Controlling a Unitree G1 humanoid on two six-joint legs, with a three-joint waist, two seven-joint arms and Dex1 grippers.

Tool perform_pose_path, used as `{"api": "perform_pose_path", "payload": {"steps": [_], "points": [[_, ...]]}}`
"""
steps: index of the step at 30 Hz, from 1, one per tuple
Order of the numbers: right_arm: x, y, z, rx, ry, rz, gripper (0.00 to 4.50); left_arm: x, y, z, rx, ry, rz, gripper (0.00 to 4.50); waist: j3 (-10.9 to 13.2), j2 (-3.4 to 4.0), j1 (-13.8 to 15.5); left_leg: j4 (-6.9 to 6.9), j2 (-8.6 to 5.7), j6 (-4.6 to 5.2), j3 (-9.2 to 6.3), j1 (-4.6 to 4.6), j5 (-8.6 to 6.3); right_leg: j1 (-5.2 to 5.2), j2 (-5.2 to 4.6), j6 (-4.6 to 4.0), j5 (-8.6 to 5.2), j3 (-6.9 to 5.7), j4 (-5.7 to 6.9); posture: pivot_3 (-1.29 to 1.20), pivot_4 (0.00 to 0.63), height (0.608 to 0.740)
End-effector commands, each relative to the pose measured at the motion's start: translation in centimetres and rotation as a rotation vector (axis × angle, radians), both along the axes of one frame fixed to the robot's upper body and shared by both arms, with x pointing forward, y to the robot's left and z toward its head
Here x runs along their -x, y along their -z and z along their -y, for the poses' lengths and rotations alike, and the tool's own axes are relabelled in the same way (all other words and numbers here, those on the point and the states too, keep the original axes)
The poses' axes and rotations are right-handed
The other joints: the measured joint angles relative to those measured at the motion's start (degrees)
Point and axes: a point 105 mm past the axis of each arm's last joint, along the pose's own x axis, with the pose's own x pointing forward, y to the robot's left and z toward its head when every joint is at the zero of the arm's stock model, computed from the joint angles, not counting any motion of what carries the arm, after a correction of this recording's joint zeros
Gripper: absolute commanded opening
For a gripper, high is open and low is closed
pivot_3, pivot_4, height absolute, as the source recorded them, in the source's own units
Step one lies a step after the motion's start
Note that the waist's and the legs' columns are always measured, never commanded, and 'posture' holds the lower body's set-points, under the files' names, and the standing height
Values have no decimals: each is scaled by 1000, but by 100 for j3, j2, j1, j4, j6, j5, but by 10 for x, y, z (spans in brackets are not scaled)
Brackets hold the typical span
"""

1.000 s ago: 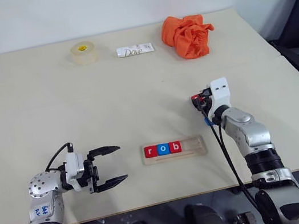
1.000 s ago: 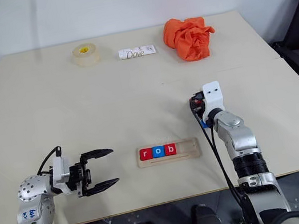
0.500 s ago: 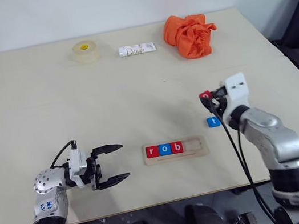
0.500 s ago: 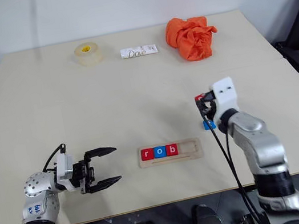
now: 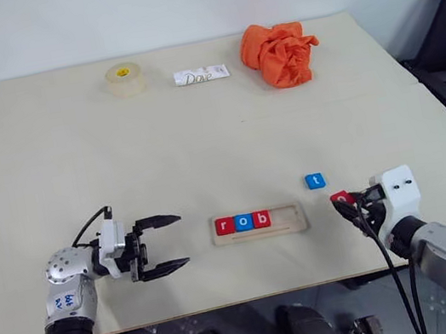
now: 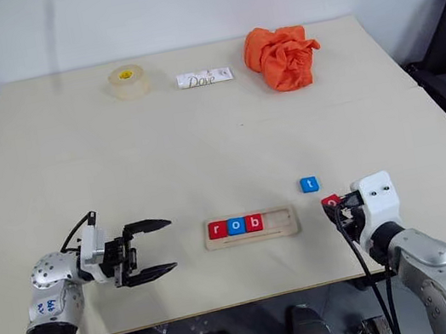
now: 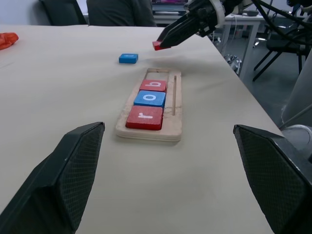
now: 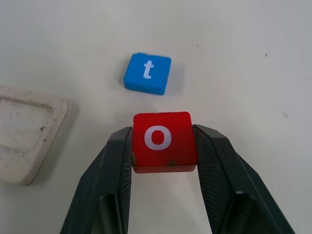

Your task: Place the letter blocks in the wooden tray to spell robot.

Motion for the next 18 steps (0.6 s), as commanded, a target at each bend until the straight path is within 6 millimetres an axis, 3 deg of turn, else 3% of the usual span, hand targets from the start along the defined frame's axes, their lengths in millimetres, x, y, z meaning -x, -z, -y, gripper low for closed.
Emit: {"api": "perform_pose_path", "payload": {"steps": [1, 10, 18], "points": [[-1, -4, -2, -17, 9, 37, 1453, 4, -6, 2, -3, 65, 31, 4500, 0, 0, 0, 0, 0, 0, 0, -1, 0, 0, 0, 0, 0, 0, -1, 0, 150, 740], [-2, -5, -1, 21, -64, 56, 4481, 9, -6, 5, 4, 59, 34, 4500, 0, 0, -3, 0, 0, 0, 1, -2, -1, 0, 1, 0, 0, 0, -3, 0, 150, 740], [-1, -23, -1, 280, -464, 67, 4481, 11, -3, 7, 11, 52, 29, 4500, 1, -2, 4, 1, -1, 1, -1, -1, -1, 2, 0, 1, 0, -1, -5, 0, 150, 740]]}}
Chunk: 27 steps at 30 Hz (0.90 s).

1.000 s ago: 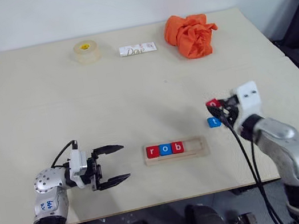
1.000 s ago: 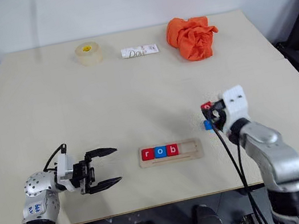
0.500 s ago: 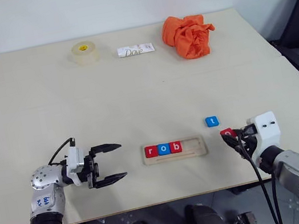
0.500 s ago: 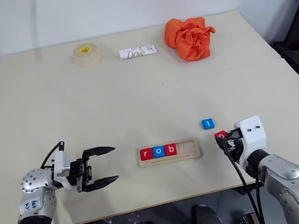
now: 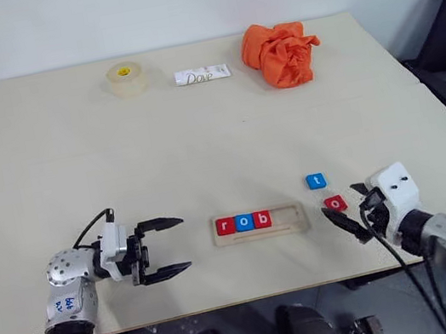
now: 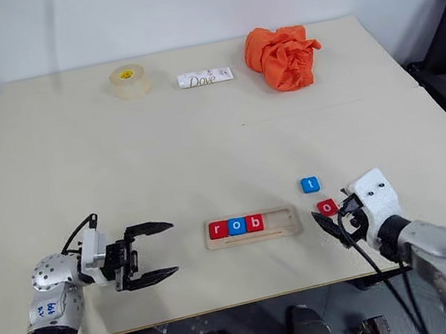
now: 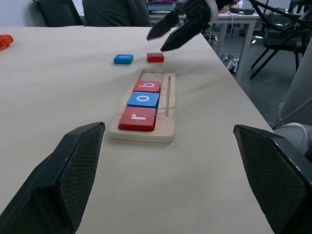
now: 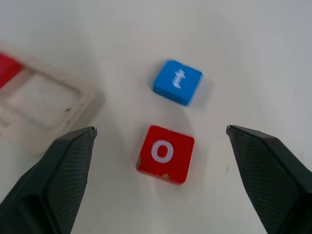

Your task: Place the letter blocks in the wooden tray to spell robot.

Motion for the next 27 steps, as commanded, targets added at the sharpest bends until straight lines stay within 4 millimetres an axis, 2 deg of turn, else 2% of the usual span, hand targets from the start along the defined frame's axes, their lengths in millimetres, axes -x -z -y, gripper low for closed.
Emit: {"api": "perform_pose_path", "payload": {"steps": [1, 5, 9, 15, 21, 22, 24, 27], "points": [[1, -11, -4, 108, -222, 12, 4481, 4, -5, 4, 17, 35, 29, 4500, 1, -1, -4, 0, 0, 0, -1, 0, 0, 0, 0, 0, 0, 0, 0, 0, 150, 740], [-3, -9, 2, 265, -470, -58, 4481, 5, -3, 7, 26, 33, 28, 4500, 3, -4, -9, 1, -1, 0, 3, 1, 0, 1, -1, 2, 1, 1, -2, 0, 150, 740], [-17, -8, 11, 354, -593, -91, 4481, 9, -2, 7, 34, 26, 28, 4500, 6, -10, -4, 1, 1, -1, 4, 2, 1, 0, 1, 3, 1, 0, 0, 0, 150, 740], [-36, 3, 25, 455, -697, -164, 4481, 19, 0, 2, 31, -15, 24, 4500, 6, -10, -8, 6, 0, -2, 12, 3, 1, -1, -2, 4, 2, 2, 1, 0, 150, 740], [-44, 15, 27, 503, -755, -205, 4481, 27, 1, -3, 31, -58, 18, 4500, 6, -9, -6, 10, 0, -4, 12, 4, 2, 0, -4, 4, 2, 1, 2, 0, 150, 740], [-45, 14, 25, 489, -757, -197, 4104, 28, 1, -3, 31, -61, 17, 4500, 6, -10, -6, 12, 0, -4, 12, 5, 2, 2, -4, 4, 2, 1, 3, 0, 150, 740], [-46, 13, 22, 473, -759, -194, 3686, 29, 2, -3, 32, -63, 16, 4500, 6, -10, -6, 14, 1, -5, 10, 6, 2, 3, -4, 4, 2, 1, 6, 0, 150, 740], [-46, 13, 21, 476, -766, -198, 2624, 29, 2, -2, 35, -68, 15, 4500, 6, -10, -10, 18, 1, -7, 10, 8, 3, 4, -5, 4, 3, 1, 10, 0, 150, 740]]}}
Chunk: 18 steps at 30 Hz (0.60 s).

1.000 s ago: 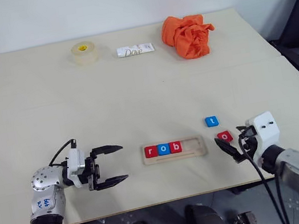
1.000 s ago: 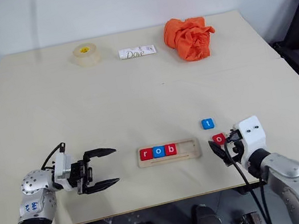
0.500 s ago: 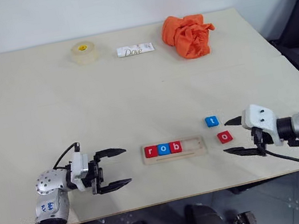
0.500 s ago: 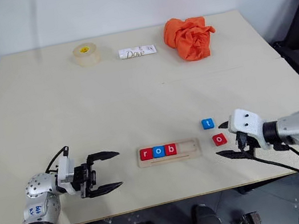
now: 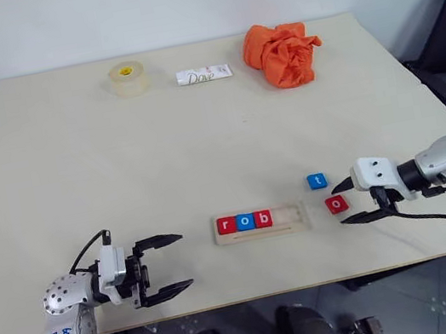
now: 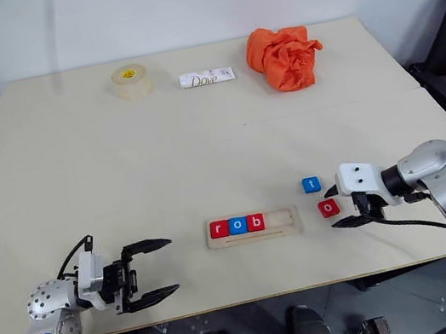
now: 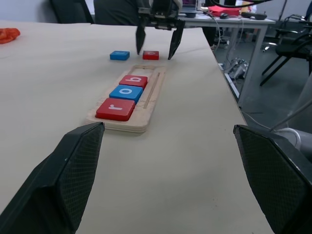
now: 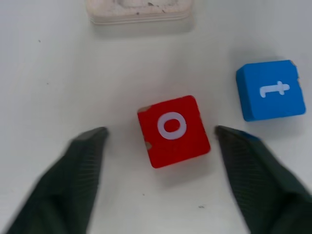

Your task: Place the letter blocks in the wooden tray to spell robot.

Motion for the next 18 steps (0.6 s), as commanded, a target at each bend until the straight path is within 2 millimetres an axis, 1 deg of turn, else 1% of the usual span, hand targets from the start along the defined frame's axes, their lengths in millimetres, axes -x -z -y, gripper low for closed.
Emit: {"api": "perform_pose_path", "payload": {"steps": [1, 2, 4, 8, 10, 11, 12, 14, 16, 18], "points": [[-1, 2, 0, 12, 11, -3, 2314, 0, -8, 0, 8, -1, 32, 4500, 0, 0, -14, 0, 0, -1, 0, 2, 1, 0, 0, 0, 0, 0, 2, 0, 150, 740], [-1, 1, 0, 9, 16, 0, 1944, -1, -8, 1, 9, -1, 32, 4500, 0, 0, -17, 0, 1, -2, 1, 4, 1, 0, 0, 0, 1, 1, 3, 0, 150, 740], [-2, -4, -1, -2, 24, 10, 1437, -3, -8, 2, 11, 1, 33, 4500, 0, 0, -13, 0, 2, -4, 1, 5, 3, 0, 1, -1, 1, 1, 5, 0, 150, 740], [-3, -24, -5, -15, 34, 60, 1441, -6, -8, 3, 11, 8, 34, 4500, 0, 1, -4, 1, 2, -5, 1, 3, 4, -3, 0, -1, 1, 1, 7, 0, 150, 740], [0, -45, -18, -67, 54, 79, 1441, -9, -9, 3, 10, 16, 37, 4500, 5, 8, 1, -2, 2, -5, 1, 3, 4, -5, 0, -2, 1, 1, 6, 0, 150, 740], [3, -52, -25, -87, 58, 74, 1441, -11, -9, 4, 10, 19, 38, 4500, 6, 11, 4, -2, 2, -5, 1, -1, 4, -8, 0, -2, 1, 1, 7, 0, 150, 740], [5, -55, -29, -98, 62, 67, 1441, -12, -9, 4, 10, 20, 38, 4500, 6, 11, 7, -2, 2, -6, 1, -3, 4, -11, 0, -2, 1, 1, 8, 0, 150, 740], [11, -54, -35, -48, 86, 22, 1441, -15, -9, 4, 10, 28, 40, 4500, 6, 11, 11, -3, 2, -6, -2, -3, 3, -9, 1, -5, -1, -1, 7, 0, 150, 740], [16, -57, -51, -60, 71, -3, 1441, -17, -9, 6, 11, 38, 44, 4500, 6, 11, 10, -2, 2, -5, -2, -3, 1, -8, -1, -5, -1, -1, 4, 0, 150, 740], [18, -57, -64, -64, 69, -26, 1441, -19, -10, 7, 13, 44, 48, 4500, 6, 11, 1, -2, 1, -3, -3, -4, 0, -9, -3, -5, -1, -1, 4, 0, 150, 740]]}}
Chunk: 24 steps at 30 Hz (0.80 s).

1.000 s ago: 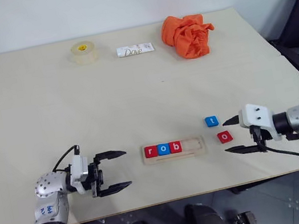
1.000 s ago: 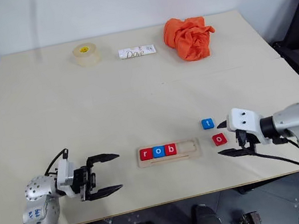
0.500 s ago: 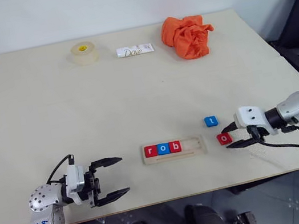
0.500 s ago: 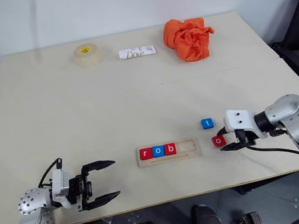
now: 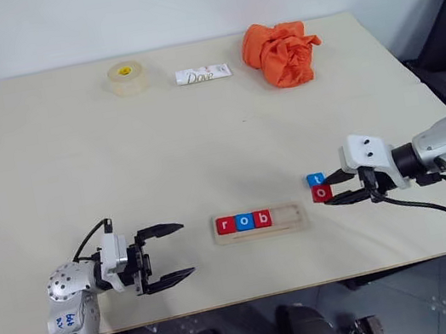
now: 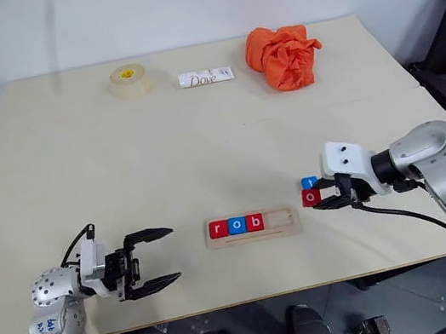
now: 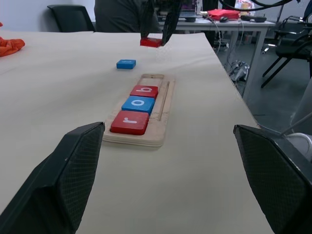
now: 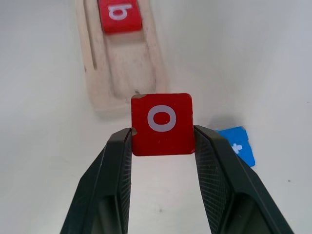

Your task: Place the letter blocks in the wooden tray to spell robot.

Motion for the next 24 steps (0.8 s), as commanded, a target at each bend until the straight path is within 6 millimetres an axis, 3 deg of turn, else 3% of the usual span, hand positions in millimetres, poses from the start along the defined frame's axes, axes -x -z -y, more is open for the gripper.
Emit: {"api": "perform_pose_path", "payload": {"steps": [1, 5, 13, 24], "points": [[4, -6, -21, -5, -8, -21, 1441, -3, -3, 2, 1, 20, 27, 4500, 0, 0, -10, 0, 0, 0, 0, 0, 0, 0, 1, 0, 0, 0, 0, 0, 150, 740], [-4, -4, -42, -5, -24, -2, 1441, -4, -4, 1, -4, 21, 34, 4500, 0, 0, -14, 0, 0, 0, 1, -2, 0, -3, 1, -1, 0, 0, 1, 0, 150, 740], [-8, 13, -60, 51, -87, -20, 1441, 2, -4, -4, -8, -1, 41, 4500, 0, 0, -10, -1, -1, 4, 3, -8, -3, -5, 0, -1, -1, 0, -2, 0, 150, 740], [-14, 26, -62, 94, -118, -29, 1441, 11, -2, -6, -3, -42, 41, 4500, 0, 0, -11, -1, -1, 4, 3, -7, -3, -6, 2, -1, -1, 0, -1, 0, 150, 740]]}}
